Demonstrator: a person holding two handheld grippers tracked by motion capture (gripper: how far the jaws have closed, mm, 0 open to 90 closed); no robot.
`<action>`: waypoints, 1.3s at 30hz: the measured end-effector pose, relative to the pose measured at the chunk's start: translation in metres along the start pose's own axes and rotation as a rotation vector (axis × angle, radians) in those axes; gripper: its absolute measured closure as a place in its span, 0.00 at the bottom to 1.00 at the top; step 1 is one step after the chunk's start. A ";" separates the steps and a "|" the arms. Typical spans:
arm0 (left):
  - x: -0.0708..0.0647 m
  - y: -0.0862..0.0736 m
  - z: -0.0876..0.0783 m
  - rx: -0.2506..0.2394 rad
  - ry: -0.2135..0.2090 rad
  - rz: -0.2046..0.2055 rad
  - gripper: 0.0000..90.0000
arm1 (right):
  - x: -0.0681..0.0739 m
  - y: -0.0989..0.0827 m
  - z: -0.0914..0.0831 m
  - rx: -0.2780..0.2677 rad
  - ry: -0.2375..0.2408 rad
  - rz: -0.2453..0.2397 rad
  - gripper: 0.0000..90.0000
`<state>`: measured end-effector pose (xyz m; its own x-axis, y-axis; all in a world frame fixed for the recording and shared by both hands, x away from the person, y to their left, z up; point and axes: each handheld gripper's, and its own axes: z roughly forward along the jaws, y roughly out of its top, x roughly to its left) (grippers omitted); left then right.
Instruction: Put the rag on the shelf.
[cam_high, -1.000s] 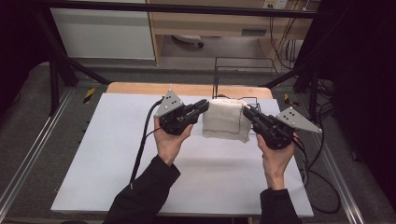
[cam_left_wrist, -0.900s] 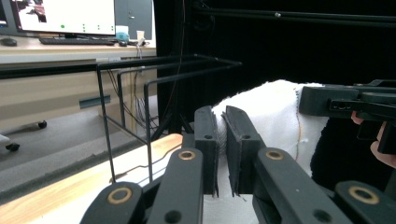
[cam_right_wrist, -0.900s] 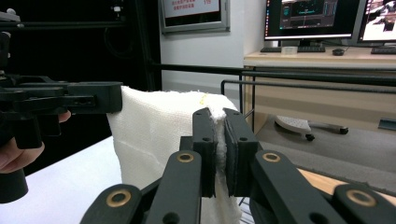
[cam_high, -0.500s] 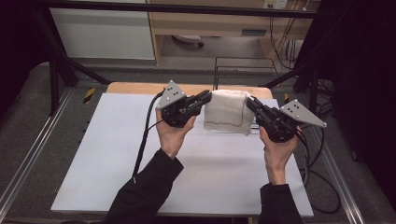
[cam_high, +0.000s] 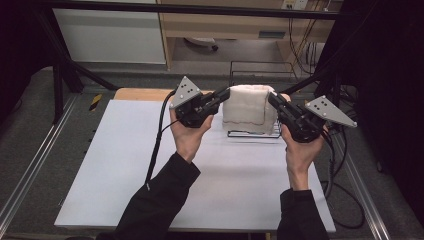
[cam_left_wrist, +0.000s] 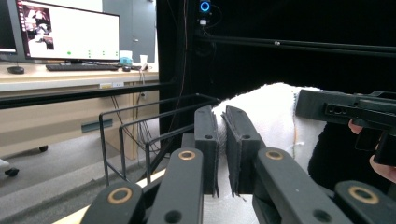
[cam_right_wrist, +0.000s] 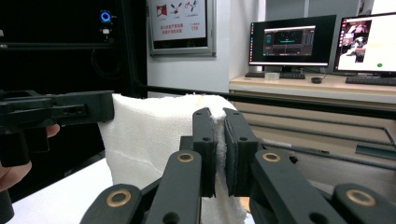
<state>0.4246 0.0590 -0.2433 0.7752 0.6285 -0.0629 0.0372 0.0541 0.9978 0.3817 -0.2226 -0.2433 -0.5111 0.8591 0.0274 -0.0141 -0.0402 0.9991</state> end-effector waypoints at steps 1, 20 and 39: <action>0.000 0.001 0.001 -0.002 0.002 0.000 0.93 | 0.000 0.001 0.001 -0.003 -0.002 -0.001 0.94; 0.001 0.027 0.022 -0.024 0.015 0.022 0.93 | -0.017 0.026 0.013 -0.027 -0.033 -0.014 0.94; 0.007 0.049 0.045 -0.044 0.029 0.016 0.93 | -0.032 0.051 0.026 -0.052 -0.066 -0.032 0.94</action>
<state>0.4604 0.0310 -0.1941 0.7568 0.6519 -0.0479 -0.0033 0.0772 0.9970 0.4197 -0.2394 -0.1924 -0.4517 0.8921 -0.0004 -0.0745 -0.0372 0.9965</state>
